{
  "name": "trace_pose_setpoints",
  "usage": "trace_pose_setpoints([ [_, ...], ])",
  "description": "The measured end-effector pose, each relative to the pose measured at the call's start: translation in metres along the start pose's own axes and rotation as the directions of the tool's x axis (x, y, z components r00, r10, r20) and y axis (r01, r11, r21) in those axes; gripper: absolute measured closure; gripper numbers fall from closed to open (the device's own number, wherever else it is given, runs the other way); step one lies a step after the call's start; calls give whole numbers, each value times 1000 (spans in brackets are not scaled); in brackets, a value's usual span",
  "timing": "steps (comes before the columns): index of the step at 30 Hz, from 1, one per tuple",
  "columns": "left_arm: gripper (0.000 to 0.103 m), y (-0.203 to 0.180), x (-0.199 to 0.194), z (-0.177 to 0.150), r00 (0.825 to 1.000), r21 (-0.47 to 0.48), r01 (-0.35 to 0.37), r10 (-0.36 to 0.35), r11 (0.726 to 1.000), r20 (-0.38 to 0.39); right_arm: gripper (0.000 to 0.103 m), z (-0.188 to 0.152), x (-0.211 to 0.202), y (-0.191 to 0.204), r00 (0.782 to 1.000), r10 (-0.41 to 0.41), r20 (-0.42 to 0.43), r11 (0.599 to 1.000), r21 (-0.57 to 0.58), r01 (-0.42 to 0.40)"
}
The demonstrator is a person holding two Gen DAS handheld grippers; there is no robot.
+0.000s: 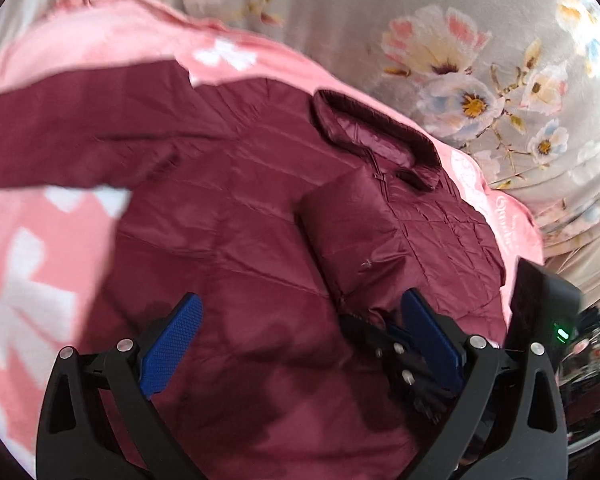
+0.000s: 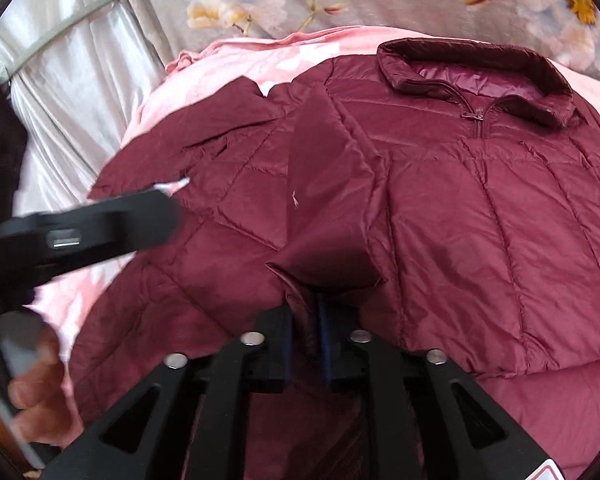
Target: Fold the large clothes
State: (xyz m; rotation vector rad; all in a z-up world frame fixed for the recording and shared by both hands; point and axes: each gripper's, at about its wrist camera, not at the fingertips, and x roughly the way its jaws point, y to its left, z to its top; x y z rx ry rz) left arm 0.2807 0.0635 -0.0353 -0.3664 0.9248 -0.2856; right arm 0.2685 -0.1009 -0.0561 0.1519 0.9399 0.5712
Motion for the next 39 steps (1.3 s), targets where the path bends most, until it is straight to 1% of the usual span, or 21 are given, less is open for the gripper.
trace_pose_setpoints([
  [1, 6, 1, 6, 1, 999, -27, 32, -32, 999, -14, 60, -2, -10, -2, 1000, 13, 16, 1000, 10, -13],
  [3, 6, 5, 13, 2, 995, -84, 90, -94, 992, -37, 46, -7, -28, -5, 998, 18, 55, 1000, 11, -19],
  [4, 6, 6, 14, 3, 991, -108, 123, -128, 986, -39, 43, -13, -42, -9, 997, 16, 77, 1000, 7, -17],
  [7, 6, 5, 12, 4, 987, -137, 155, -160, 978, -25, 43, -23, -77, -26, 992, -25, 126, 999, 25, 22],
  [11, 6, 1, 22, 4, 992, -119, 105, -113, 987, -64, 43, -34, -122, -79, 972, -141, 186, 980, 165, 111],
  [13, 7, 1, 32, 2, 992, -124, 62, -75, 990, -102, 43, -41, -143, -118, 955, -209, 212, 947, 287, 144],
  [14, 9, 3, 34, 0, 991, -128, 52, -67, 990, -112, 43, -46, -154, -145, 946, -234, 224, 914, 382, 136],
  [16, 18, 8, 35, -2, 993, -150, 14, -31, 989, -116, 44, -55, -166, -187, 937, -247, 249, 848, 524, 84],
  [17, 20, 11, 32, -4, 994, -165, -4, -14, 986, -107, 45, -60, -170, -209, 933, -250, 261, 809, 585, 53],
  [20, 19, 20, 17, -9, 997, -185, -42, 29, 982, -73, 48, -64, -170, -246, 927, -259, 272, 747, 664, 14],
  [25, 19, 27, 26, -10, 993, -180, -46, 25, 983, -117, 50, -47, -152, -266, 928, -275, 251, 724, 690, 28],
  [28, 20, 19, 32, -7, 993, -148, -44, 27, 988, -113, 50, -41, -134, -279, 937, -271, 221, 695, 718, 31],
  [29, 28, 14, 34, -6, 994, -134, -36, 21, 990, -111, 52, -41, -132, -279, 936, -276, 217, 693, 720, 37],
  [30, 38, 10, 35, -4, 994, -114, -25, 12, 993, -112, 69, -38, -130, -279, 935, -279, 219, 698, 715, 41],
  [31, 64, 7, 38, -2, 993, -96, -15, 4, 995, -118, 92, -33, -130, -277, 931, -288, 223, 707, 706, 50],
  [32, 81, 3, 42, 2, 992, -76, -8, -1, 997, -129, 98, -29, -132, -276, 929, -291, 229, 712, 700, 51],
  [33, 89, 0, 43, 8, 993, -62, -1, -6, 998, -122, 99, -24, -138, -273, 921, -293, 258, 722, 691, 37],
  [34, 96, -1, 42, 12, 994, -54, 3, -9, 999, -112, 100, -19, -147, -267, 906, -298, 302, 738, 674, 18],
  [35, 98, -3, 40, 17, 995, -45, 3, -7, 999, -97, 100, -19, -155, -262, 896, -304, 323, 750, 661, 16],
  [37, 98, -2, 35, 24, 998, -24, -6, 4, 1000, -68, 100, -15, -165, -247, 876, -341, 342, 784, 617, 64],
  [39, 98, 1, 40, 22, 997, 4, -40, 41, 999, -66, 100, -15, -158, -244, 878, -375, 299, 789, 601, 133],
])
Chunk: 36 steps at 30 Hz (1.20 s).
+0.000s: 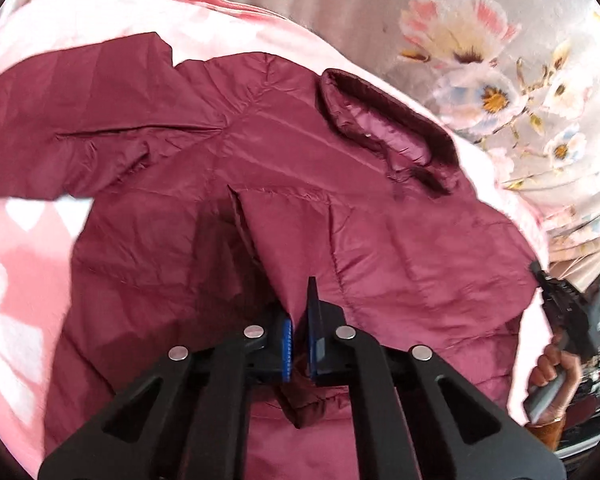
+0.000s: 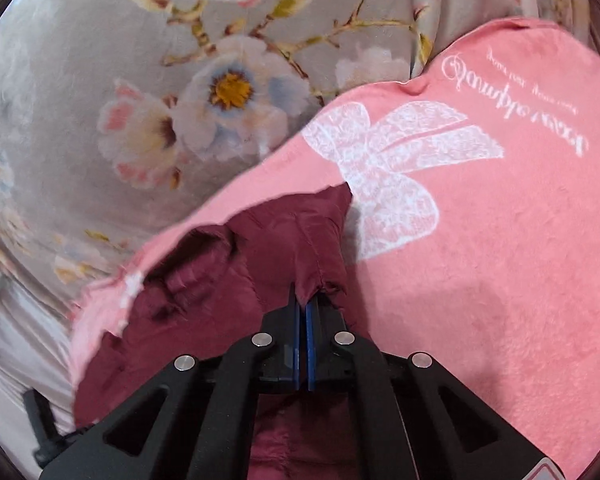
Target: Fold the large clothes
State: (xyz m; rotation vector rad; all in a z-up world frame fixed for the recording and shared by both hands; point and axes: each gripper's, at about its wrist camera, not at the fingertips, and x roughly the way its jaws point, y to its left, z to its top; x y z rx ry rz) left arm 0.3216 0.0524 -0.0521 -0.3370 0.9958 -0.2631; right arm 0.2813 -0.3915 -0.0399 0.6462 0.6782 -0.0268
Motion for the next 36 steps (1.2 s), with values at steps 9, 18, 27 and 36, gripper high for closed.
trace_pose_setpoints([
  [9, 98, 6, 29, -13, 998, 65, -55, 55, 996, -4, 102, -30, 39, -21, 982, -159, -105, 987, -41, 155],
  [18, 97, -1, 29, -22, 994, 137, -92, 84, 986, 66, 88, -28, -13, -5, 983, -181, -26, 981, -82, 178],
  [27, 97, -1, 28, -19, 993, 124, -100, 93, 987, 67, 99, -21, 24, 13, 962, -261, -82, 950, -197, 241],
  [36, 97, 4, 31, -19, 996, 133, -69, 60, 989, 71, 103, -38, 41, -4, 956, -283, -72, 945, -189, 266],
])
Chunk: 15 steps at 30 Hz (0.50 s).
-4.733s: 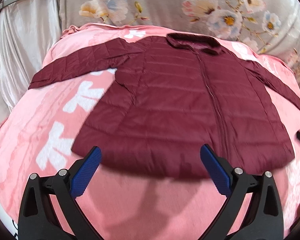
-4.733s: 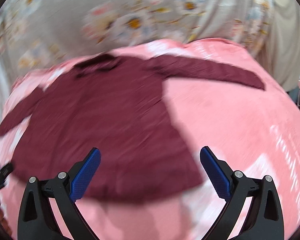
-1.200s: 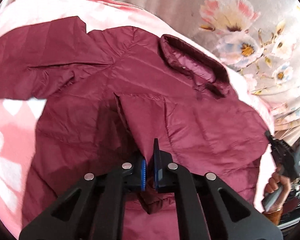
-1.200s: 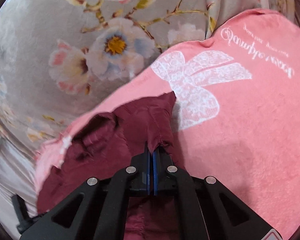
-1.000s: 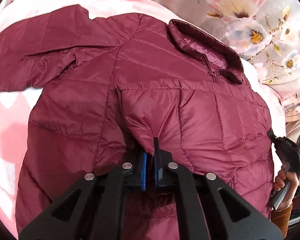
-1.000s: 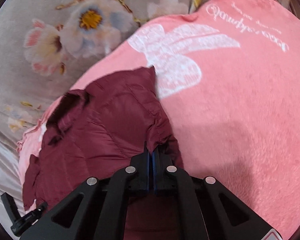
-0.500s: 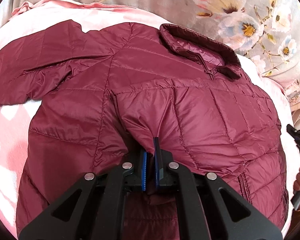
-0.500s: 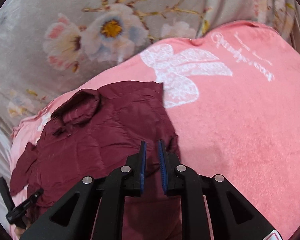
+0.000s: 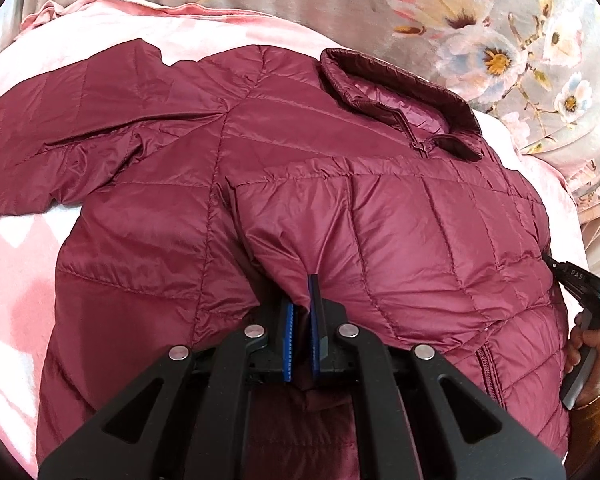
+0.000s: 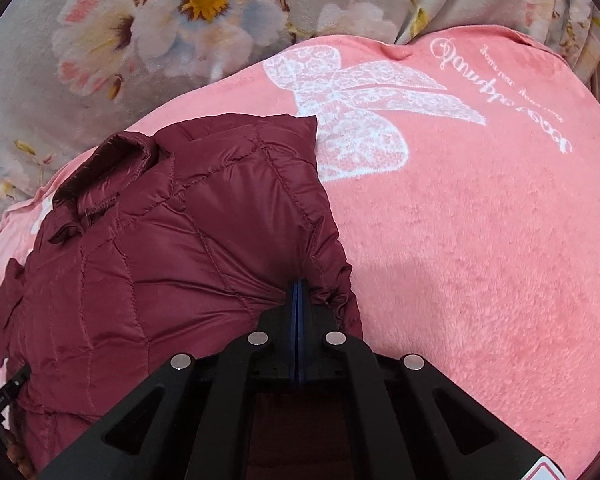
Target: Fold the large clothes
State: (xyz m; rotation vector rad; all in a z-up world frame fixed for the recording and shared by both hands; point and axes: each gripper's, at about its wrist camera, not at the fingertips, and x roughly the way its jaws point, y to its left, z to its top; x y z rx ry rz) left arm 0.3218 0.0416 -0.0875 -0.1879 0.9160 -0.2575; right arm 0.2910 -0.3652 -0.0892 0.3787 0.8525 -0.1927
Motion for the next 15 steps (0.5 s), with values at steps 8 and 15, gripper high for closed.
trace_pose_setpoints([
  [8, 95, 16, -3, 1, 996, -75, 87, -85, 993, 24, 103, -1, 1, 11, 997, -80, 15, 995, -63, 81],
  [15, 40, 90, -93, 1, 988, -192, 75, -48, 979, 144, 90, -13, -44, 64, 989, -135, 61, 973, -182, 144],
])
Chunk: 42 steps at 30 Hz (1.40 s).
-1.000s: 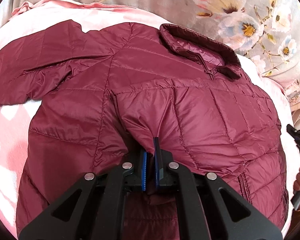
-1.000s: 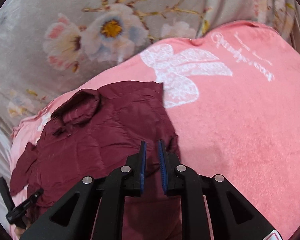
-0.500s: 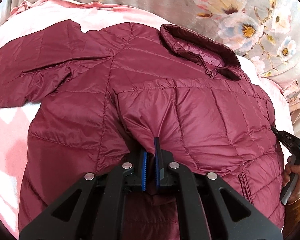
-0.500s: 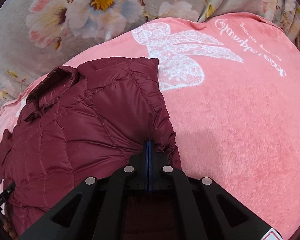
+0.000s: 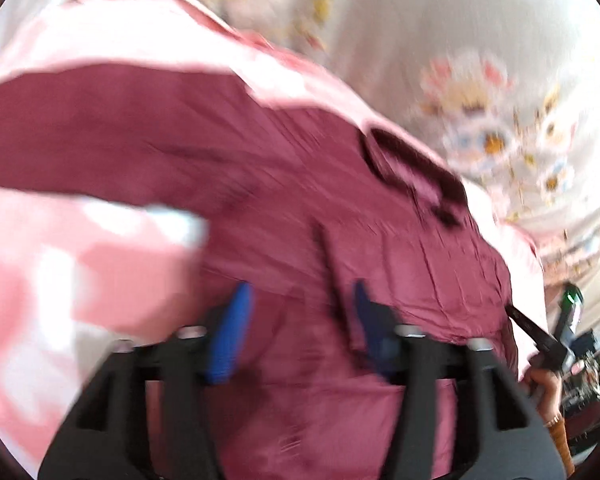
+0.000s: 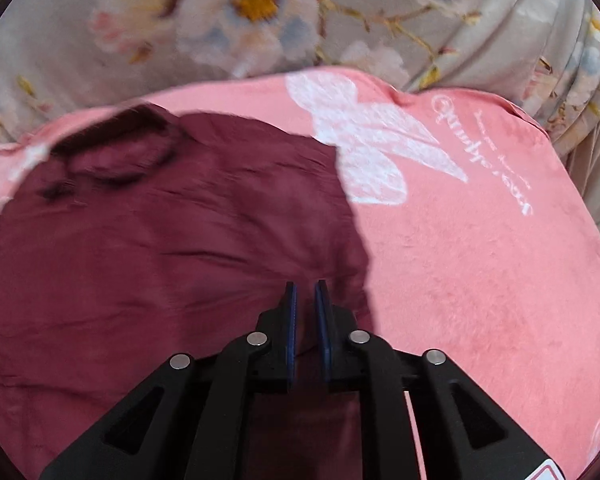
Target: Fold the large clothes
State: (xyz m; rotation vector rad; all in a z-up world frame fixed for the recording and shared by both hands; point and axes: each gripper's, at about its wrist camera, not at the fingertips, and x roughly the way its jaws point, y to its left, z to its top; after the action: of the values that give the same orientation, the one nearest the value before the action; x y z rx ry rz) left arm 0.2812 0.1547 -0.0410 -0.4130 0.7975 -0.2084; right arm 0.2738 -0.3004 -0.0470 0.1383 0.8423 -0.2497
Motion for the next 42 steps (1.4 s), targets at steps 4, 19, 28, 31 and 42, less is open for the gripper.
trace_pose_setpoints([
  [4, 35, 77, -52, 28, 978, -91, -181, 189, 979, 91, 90, -19, -54, 81, 980, 198, 5, 975, -107, -197],
  [19, 36, 283, -75, 57, 934, -586, -241, 350, 774, 77, 90, -78, -38, 254, 917, 353, -187, 886, -248, -392],
  [28, 99, 243, -59, 104, 955, -507, -163, 265, 847, 135, 91, -73, -26, 257, 911, 373, -178, 894, -193, -404],
  [31, 102, 179, -69, 126, 953, -360, -137, 222, 923, 206, 89, -65, -22, 264, 908, 372, -191, 897, -178, -405],
  [42, 103, -83, -82, 124, 962, 201, 37, -89, 979, 257, 80, -51, -38, 225, 836, 534, -126, 840, -30, -541],
])
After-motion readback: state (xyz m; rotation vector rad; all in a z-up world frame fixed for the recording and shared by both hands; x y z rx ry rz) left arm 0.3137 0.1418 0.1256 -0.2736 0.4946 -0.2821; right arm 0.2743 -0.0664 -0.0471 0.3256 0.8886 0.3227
